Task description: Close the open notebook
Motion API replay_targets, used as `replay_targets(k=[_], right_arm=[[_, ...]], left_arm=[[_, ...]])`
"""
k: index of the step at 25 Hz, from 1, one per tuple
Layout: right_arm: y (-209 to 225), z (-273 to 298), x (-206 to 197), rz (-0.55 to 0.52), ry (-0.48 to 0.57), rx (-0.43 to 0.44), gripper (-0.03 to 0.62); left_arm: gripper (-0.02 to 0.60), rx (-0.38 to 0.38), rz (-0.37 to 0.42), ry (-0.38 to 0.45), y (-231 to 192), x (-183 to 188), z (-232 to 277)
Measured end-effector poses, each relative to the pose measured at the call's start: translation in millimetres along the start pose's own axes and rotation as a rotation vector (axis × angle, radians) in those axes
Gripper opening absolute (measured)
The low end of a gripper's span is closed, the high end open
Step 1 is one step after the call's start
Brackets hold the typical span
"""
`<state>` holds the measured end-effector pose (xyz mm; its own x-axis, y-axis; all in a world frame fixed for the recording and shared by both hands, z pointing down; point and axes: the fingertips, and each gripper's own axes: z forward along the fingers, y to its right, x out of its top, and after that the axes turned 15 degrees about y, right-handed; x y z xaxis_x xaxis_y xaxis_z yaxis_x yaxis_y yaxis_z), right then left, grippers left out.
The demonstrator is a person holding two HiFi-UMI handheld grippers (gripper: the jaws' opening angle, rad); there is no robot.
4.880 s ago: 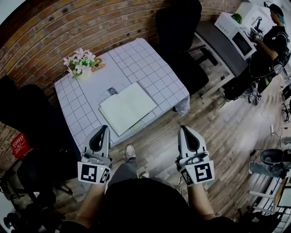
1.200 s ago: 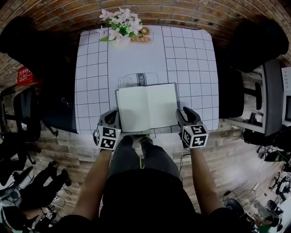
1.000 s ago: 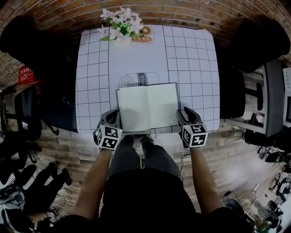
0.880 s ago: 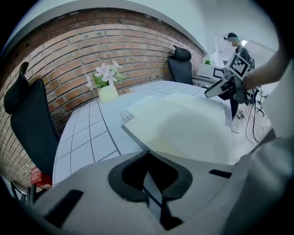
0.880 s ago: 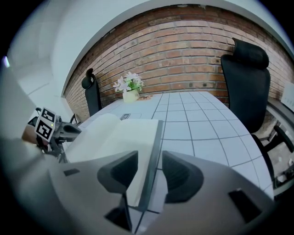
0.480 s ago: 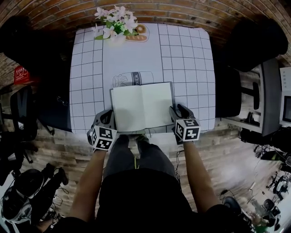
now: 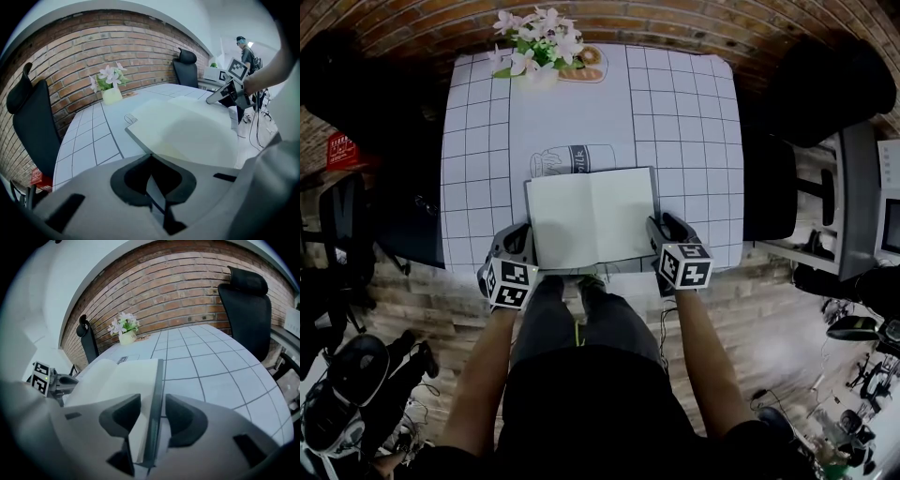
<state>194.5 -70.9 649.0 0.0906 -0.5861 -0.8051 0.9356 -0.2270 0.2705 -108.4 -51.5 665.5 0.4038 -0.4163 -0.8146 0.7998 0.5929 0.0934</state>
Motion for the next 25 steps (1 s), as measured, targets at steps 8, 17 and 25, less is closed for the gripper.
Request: replay_targets(k=[8,17,25], right_arm=[[-4.2,0.5,0.1,0.002,0.01,0.025,0.178],[-6.9,3.3,2.4,0.097,0.015,0.013,0.164],[-5.1,0.4,6.7,0.129,0.04,0.033,0.117]], left_arm=[[0.025,0.007,-0.007,0.0,0.3,-0.2,-0.4],[0.025,0.018,-0.021,0.008,-0.4,0.3,-0.6],[0.025,0.02,-0.015,0.007,-0.1,0.4,-0.5]])
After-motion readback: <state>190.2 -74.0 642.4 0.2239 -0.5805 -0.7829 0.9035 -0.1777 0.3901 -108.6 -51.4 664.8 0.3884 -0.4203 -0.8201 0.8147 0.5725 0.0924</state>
